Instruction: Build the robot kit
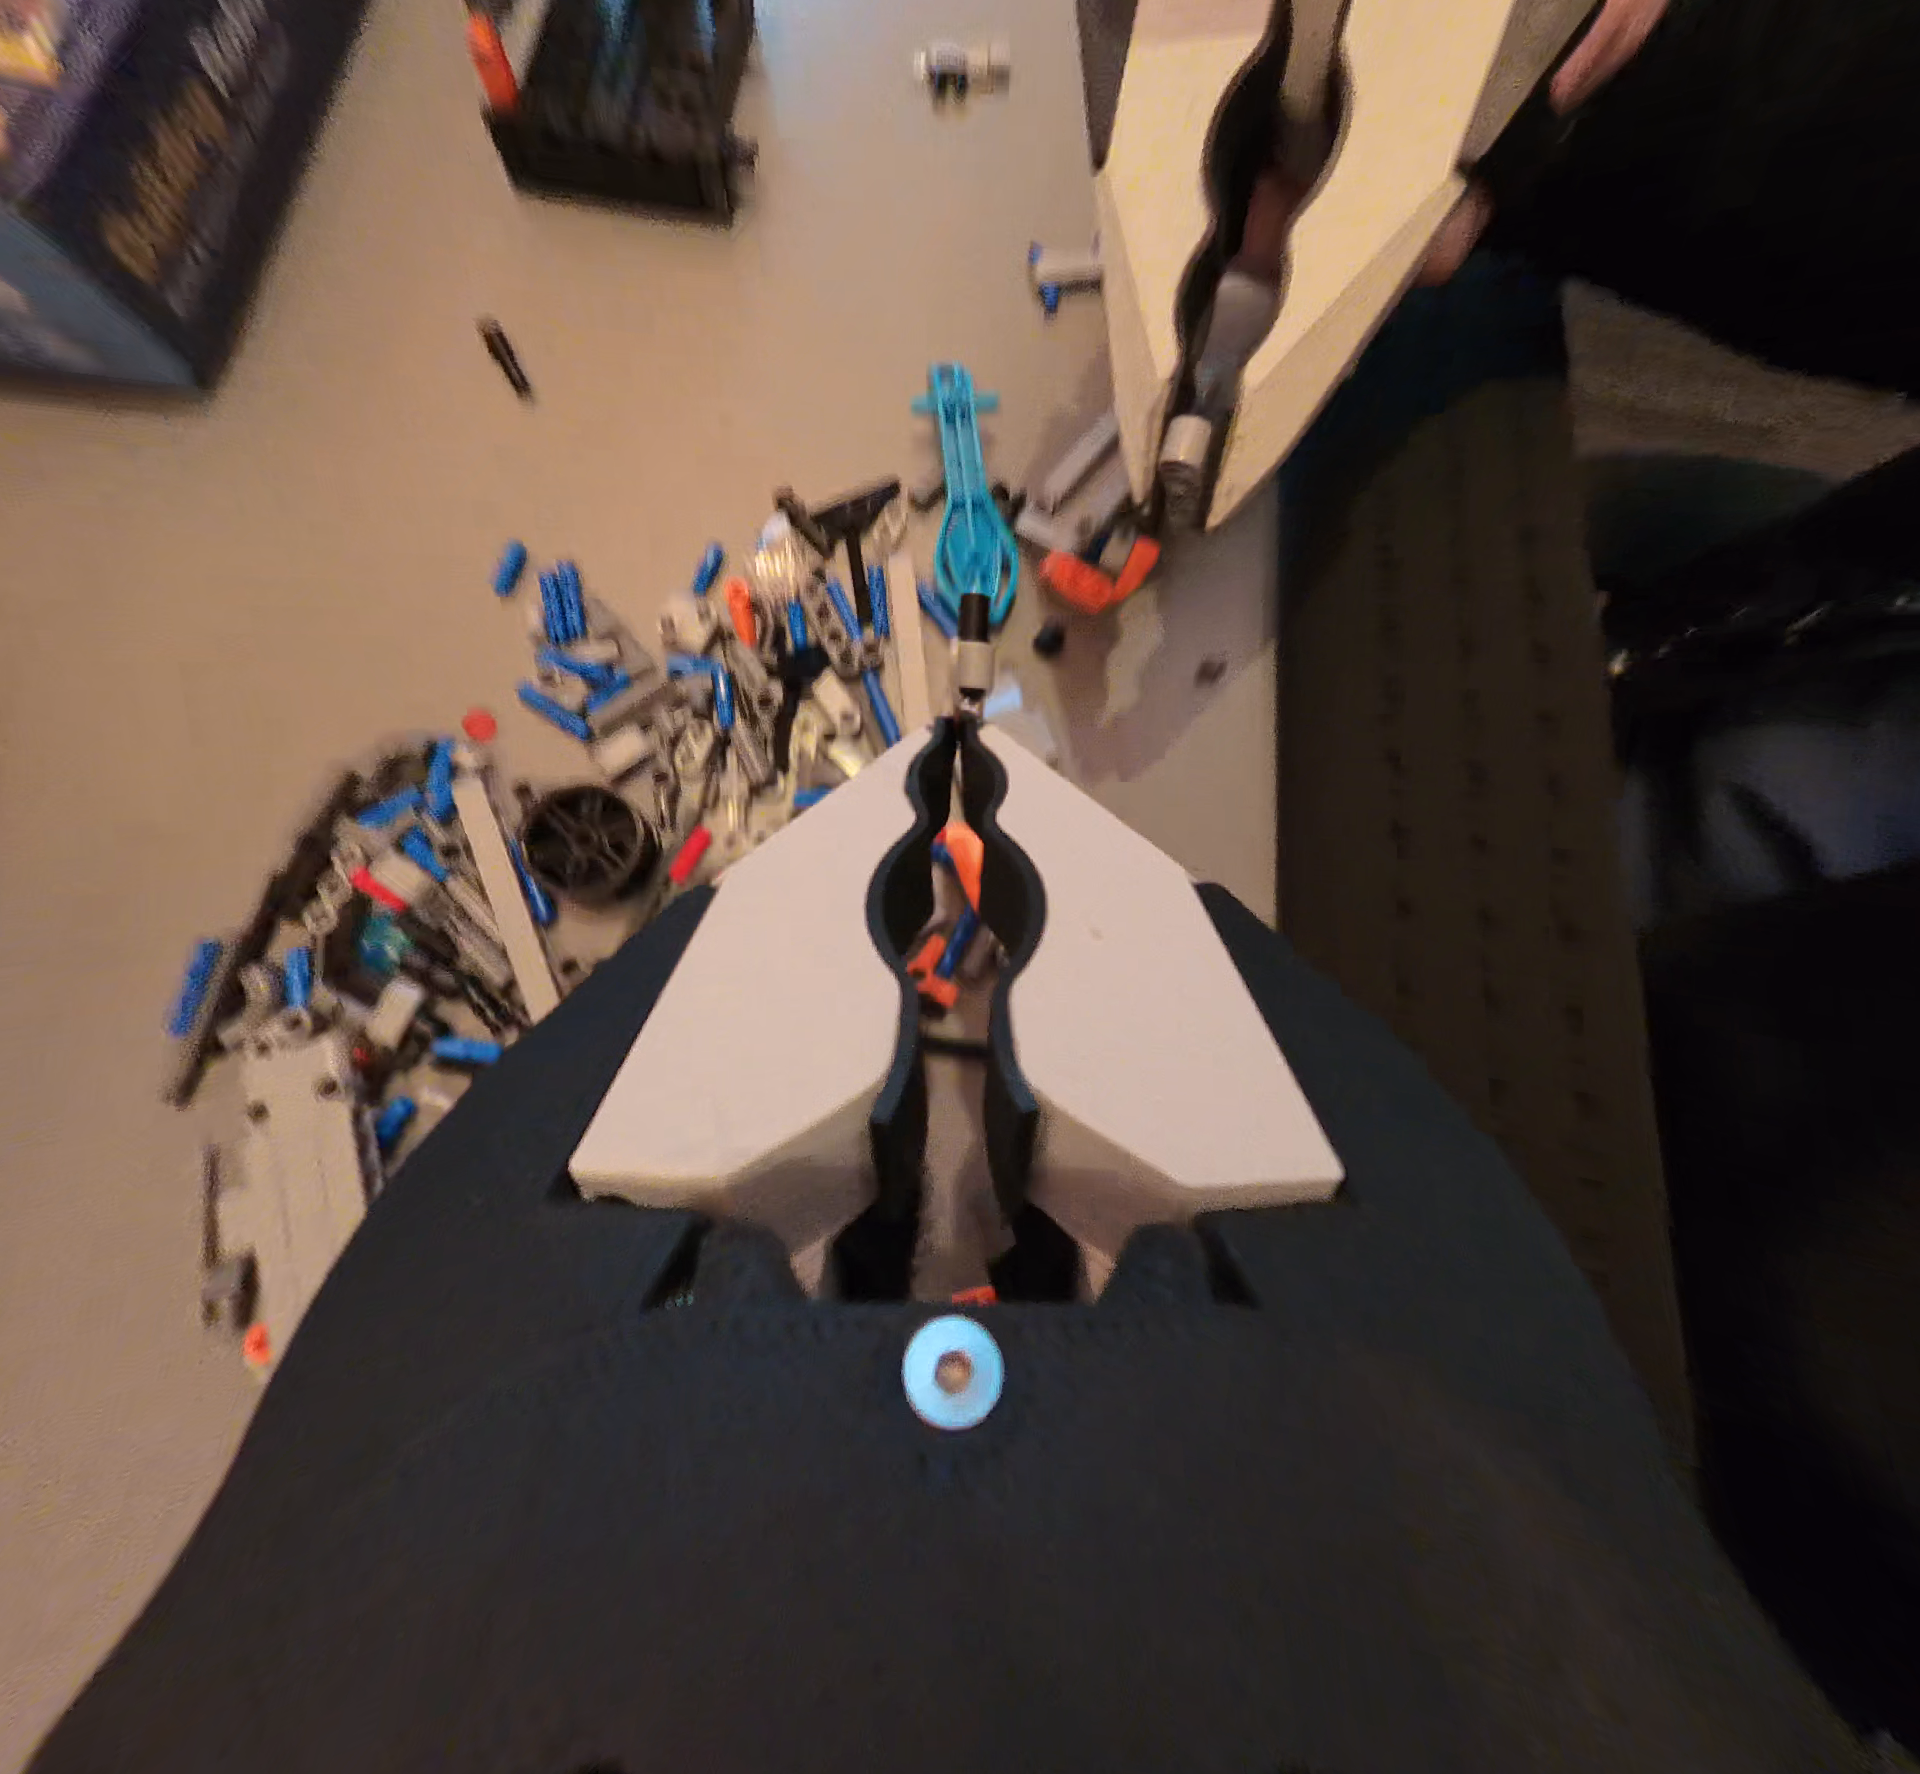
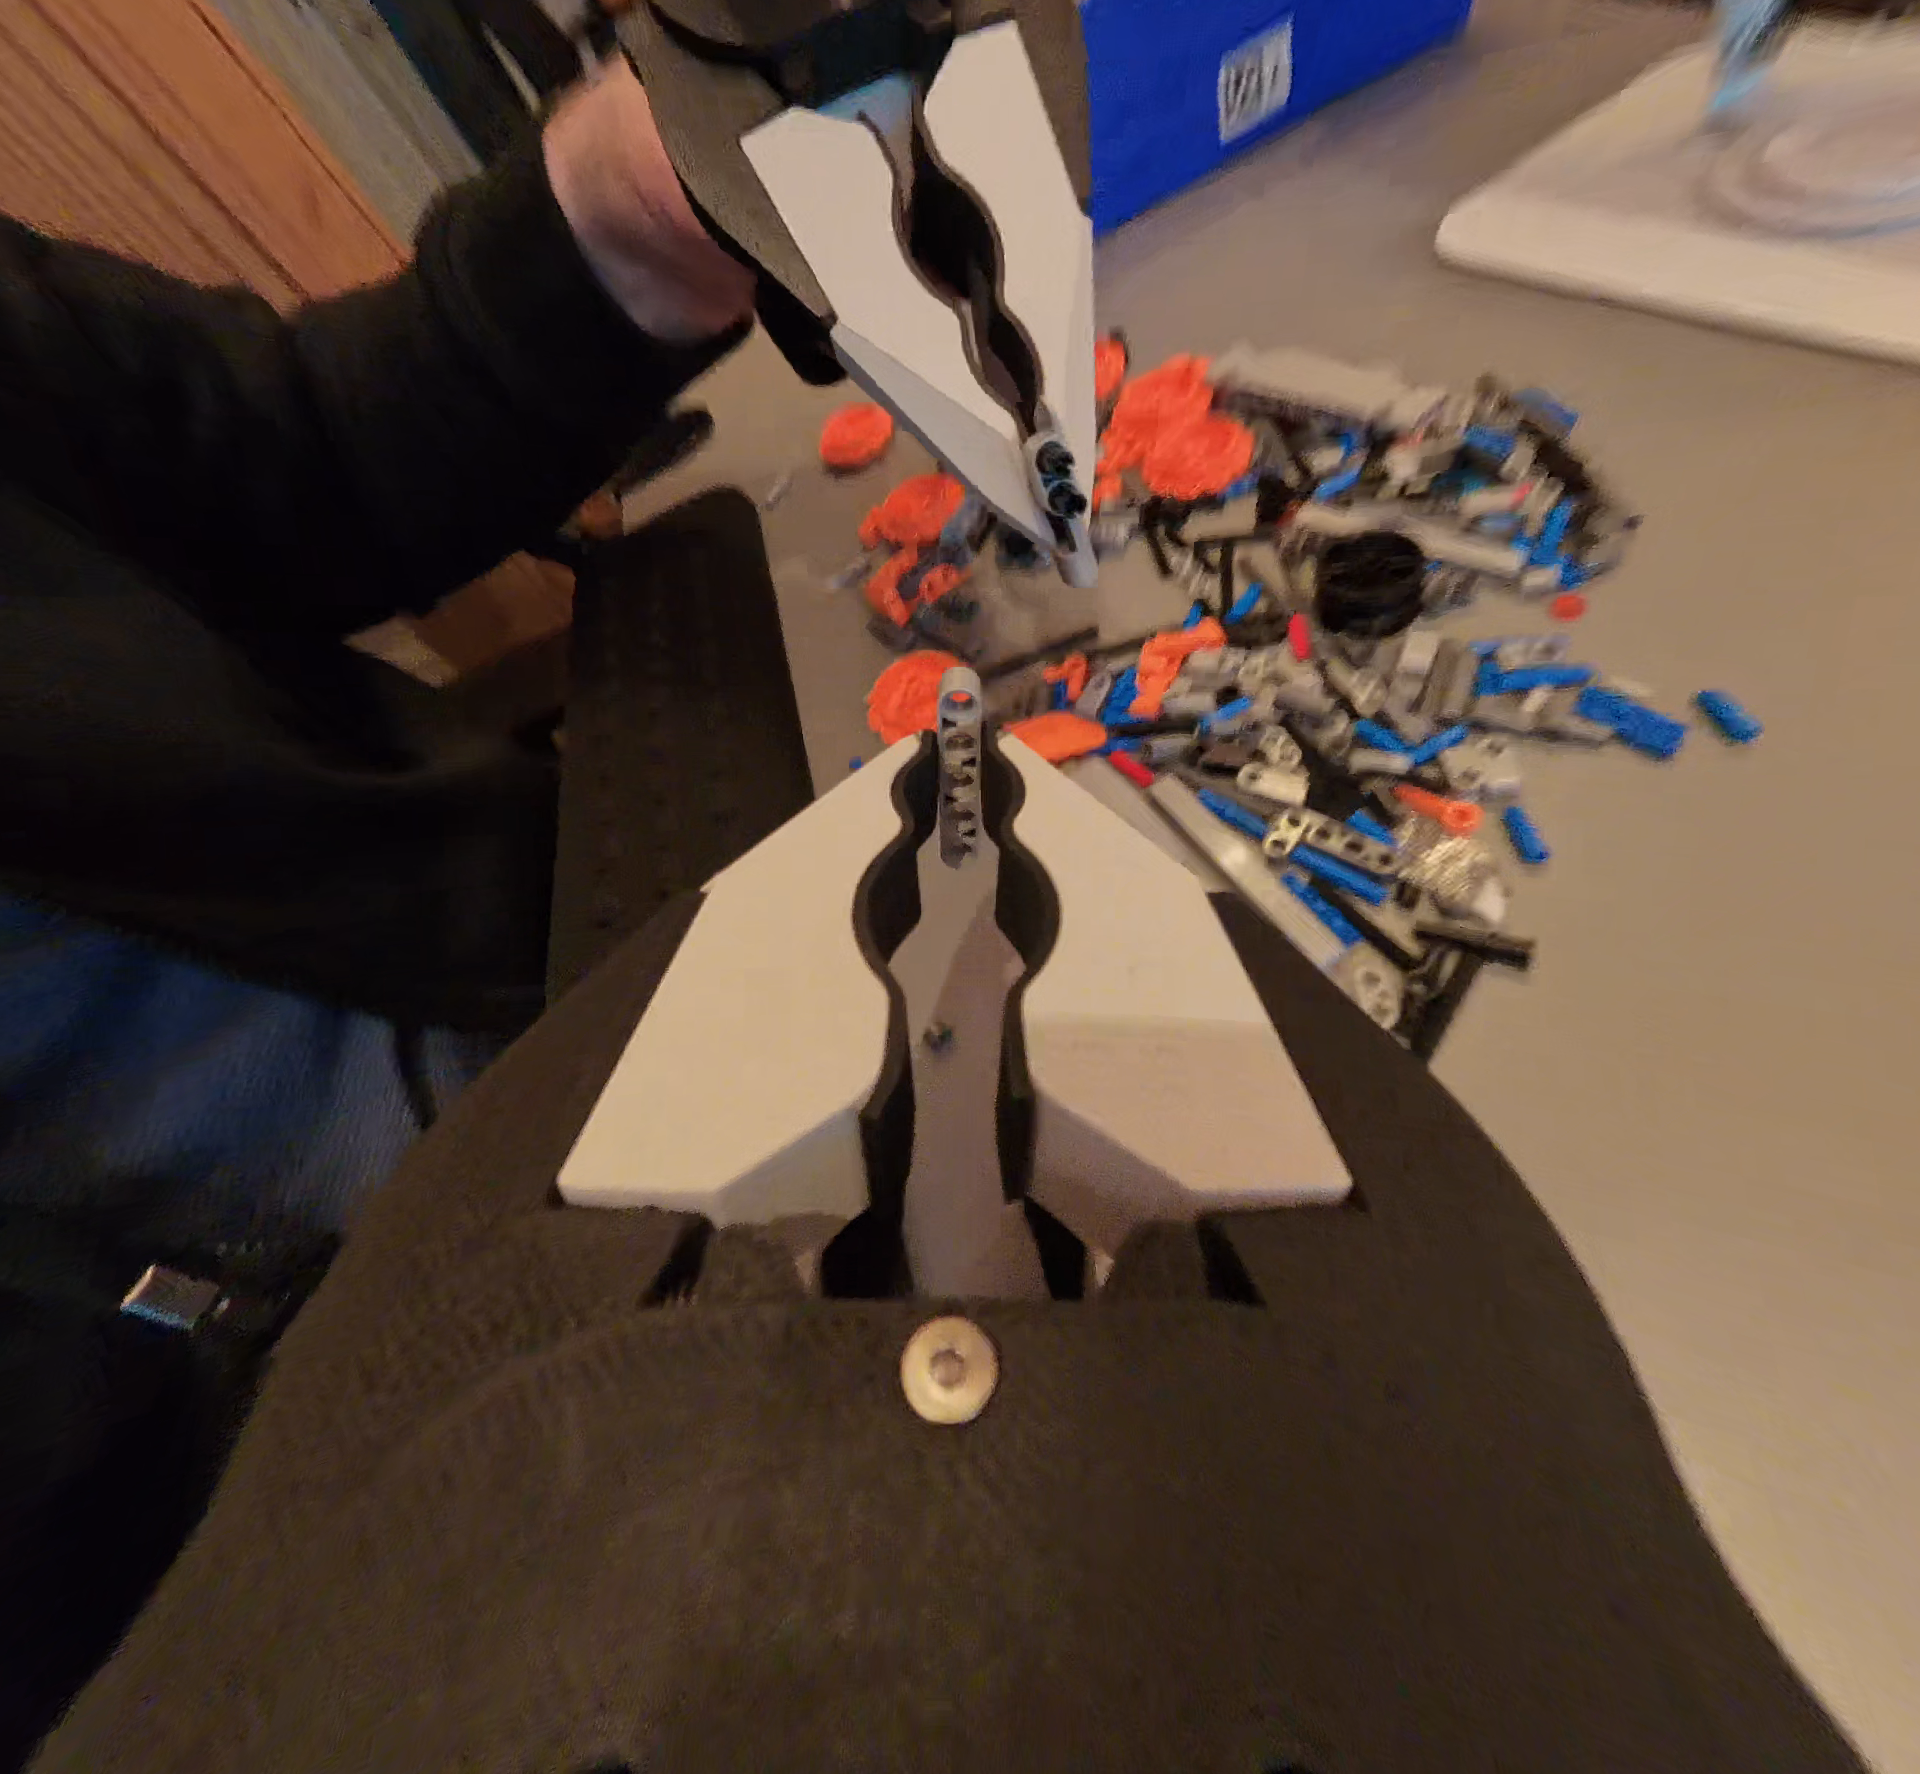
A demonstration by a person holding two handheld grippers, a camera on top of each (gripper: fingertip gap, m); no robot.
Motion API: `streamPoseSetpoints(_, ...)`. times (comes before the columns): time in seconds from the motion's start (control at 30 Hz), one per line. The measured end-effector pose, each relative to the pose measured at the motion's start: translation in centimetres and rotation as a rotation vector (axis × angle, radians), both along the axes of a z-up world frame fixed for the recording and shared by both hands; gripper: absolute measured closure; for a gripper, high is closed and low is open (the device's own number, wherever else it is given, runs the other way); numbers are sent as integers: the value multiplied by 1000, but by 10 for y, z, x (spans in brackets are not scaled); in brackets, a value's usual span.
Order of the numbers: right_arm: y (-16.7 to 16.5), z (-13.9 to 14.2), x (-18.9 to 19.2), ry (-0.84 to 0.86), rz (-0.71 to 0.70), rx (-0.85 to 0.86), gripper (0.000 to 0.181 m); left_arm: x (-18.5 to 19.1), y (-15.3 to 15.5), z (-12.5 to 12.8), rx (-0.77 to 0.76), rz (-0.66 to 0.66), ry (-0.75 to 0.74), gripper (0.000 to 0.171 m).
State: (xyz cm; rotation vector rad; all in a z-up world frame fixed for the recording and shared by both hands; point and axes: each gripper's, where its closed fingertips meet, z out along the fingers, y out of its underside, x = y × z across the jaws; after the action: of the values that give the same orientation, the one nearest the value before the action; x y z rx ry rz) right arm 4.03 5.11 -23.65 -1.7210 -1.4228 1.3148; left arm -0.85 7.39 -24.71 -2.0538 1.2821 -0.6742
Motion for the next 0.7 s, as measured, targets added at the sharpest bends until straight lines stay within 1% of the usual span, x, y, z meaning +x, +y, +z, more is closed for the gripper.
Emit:
streamPoseSetpoints(0.1,-17,-41,-5,-199,67,57,176,-7,-16,-27,-73,-10,-5,171)
streamPoseSetpoints(0.17,-28,-63,-7,-316,110,86,176,-14,-19,-40,-58,-8,38,171)
streamPoseSetpoints(0.3,-36,-89,-10,-497,175,199,176,-9,-26,-44,-67,-20,-10,171)
streamPoseSetpoints(0.4,-39,-91,-18,-545,209,250,174,-10,-28,-53,-64,-24,13,171)
streamPoseSetpoints(0.5,-37,-91,-17,-582,208,287,171,-8,-29,-53,-80,-30,-27,171)
streamPoseSetpoints(0.53,-38,-91,-17,-579,212,290,167,-9,-28,-54,-75,-29,-21,171)
streamPoseSetpoints(0.57,-38,-90,-17,-570,208,306,168,-11,-27,-55,-66,-26,-11,171)
streamPoseSetpoints(0.6,-36,-89,-18,-564,196,321,174,-11,-26,-55,-66,-25,-16,171)
streamPoseSetpoints(0.7,-36,-90,-18,-571,195,328,176,-10,-28,-51,-71,-33,-50,171)
